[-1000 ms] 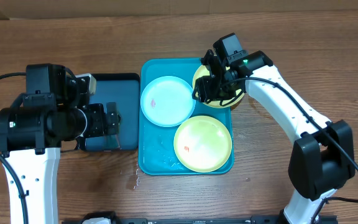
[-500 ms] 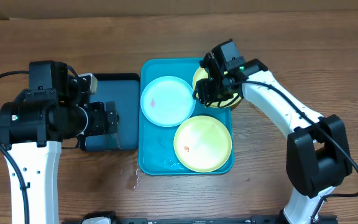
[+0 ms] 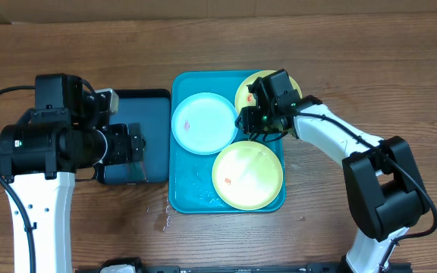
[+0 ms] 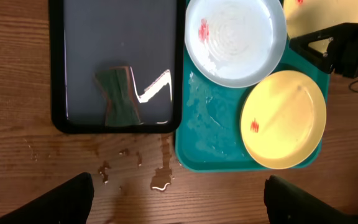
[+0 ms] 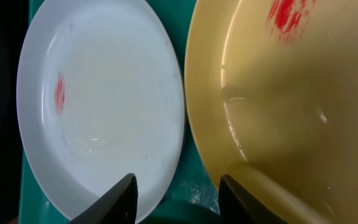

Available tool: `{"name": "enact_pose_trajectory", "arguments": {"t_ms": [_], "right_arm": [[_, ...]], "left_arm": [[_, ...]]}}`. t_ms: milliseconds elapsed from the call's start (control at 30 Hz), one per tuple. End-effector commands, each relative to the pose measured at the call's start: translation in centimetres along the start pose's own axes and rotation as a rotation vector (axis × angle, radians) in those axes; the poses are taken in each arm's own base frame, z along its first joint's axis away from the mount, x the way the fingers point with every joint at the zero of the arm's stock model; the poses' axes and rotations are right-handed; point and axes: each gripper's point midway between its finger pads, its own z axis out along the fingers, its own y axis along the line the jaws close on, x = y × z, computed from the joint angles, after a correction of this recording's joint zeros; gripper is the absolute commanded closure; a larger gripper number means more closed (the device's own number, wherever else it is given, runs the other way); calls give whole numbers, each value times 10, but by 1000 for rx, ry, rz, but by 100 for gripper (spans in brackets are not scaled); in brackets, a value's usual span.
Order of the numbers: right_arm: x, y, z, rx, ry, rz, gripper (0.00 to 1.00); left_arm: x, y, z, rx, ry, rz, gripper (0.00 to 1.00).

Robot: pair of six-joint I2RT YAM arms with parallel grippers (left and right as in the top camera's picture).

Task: Clean dirty plates on tray and stack at the side

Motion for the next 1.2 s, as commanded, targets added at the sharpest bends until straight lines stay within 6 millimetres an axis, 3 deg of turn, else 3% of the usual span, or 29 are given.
{"name": "enact_pose_trajectory", "arguments": {"t_ms": [0,133,433,700,967,1167], "right_arm": [[7,0,9,23,-10,43,57],[4,-7,13,114,-59,64,60],[1,8,18,139,-106,26,64],[-19,4,15,194,-207,9,62],[-8,16,19,142,-160,0,62],[-13,22,9,132,-178,-5,62]], "left_arm": [[-6,-3,-3,6,-20,18,11],[-6,-3,-3,6,-23,18,11],[-6,-3,-3,6,-23,18,10],[-7,-3,-3,6,-26,20,10],[-8,-3,-3,6,-27,20,10],[-8,-3,0,5,-21,19,10]]}}
